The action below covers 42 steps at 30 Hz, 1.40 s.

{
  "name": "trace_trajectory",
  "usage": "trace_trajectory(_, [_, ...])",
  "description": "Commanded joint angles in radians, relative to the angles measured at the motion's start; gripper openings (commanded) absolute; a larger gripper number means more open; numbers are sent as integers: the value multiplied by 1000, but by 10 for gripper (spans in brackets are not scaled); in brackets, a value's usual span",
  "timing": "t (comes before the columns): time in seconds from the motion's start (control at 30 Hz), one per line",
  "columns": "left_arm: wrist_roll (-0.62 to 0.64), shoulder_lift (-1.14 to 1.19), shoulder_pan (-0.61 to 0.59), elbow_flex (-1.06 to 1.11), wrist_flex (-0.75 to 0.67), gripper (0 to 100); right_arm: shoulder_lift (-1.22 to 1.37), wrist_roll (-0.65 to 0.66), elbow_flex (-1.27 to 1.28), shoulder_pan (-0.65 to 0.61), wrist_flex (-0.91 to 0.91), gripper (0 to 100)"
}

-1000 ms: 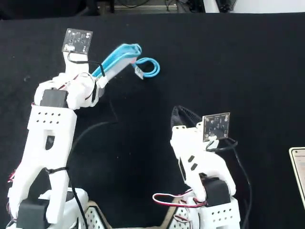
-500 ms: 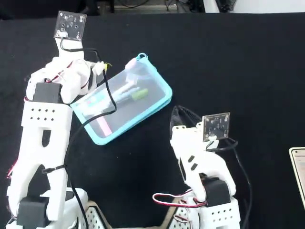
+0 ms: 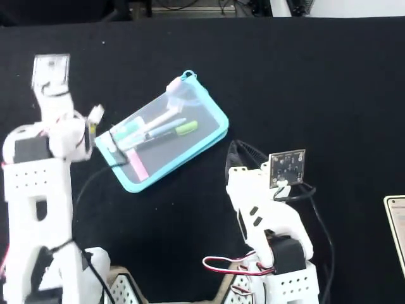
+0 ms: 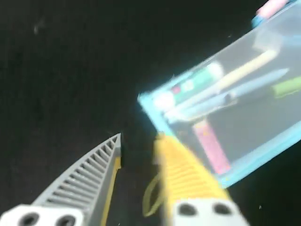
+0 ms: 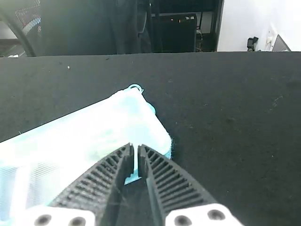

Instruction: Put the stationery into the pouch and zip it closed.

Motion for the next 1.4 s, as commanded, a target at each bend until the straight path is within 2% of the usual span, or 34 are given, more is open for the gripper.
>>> trace_trajectory(0.0, [-11,-166,-44,186,-84,55,-84,-5,-27,-2,-18,15])
trace_trajectory(0.13, [-11,-354,-91,394,-149,56,-84,34,-74,-6,-46,15])
trace_trajectory(0.27, [-12,-534,-117,533,-157,58,-84,152,-113,-6,17,15])
trace_trajectory(0.37, [-12,-646,-117,611,-157,59,-84,190,-113,3,89,13])
trace_trajectory(0.5, [-12,-775,-116,696,-157,61,-84,233,-117,60,221,12])
trace_trajectory(0.67, [-12,-918,-116,788,-150,61,-84,279,-108,123,279,12])
trace_trajectory(0.93, [-12,-1115,-122,957,-146,62,-84,270,-105,124,437,12])
trace_trajectory(1.07, [-11,-1143,-116,1020,-146,62,-84,135,-104,126,519,12])
trace_trajectory(1.17, [-6,-1137,-116,1026,-144,59,-84,91,-99,126,562,12])
trace_trajectory(1.37, [-9,-1137,-114,1030,-49,59,-84,91,108,126,462,15])
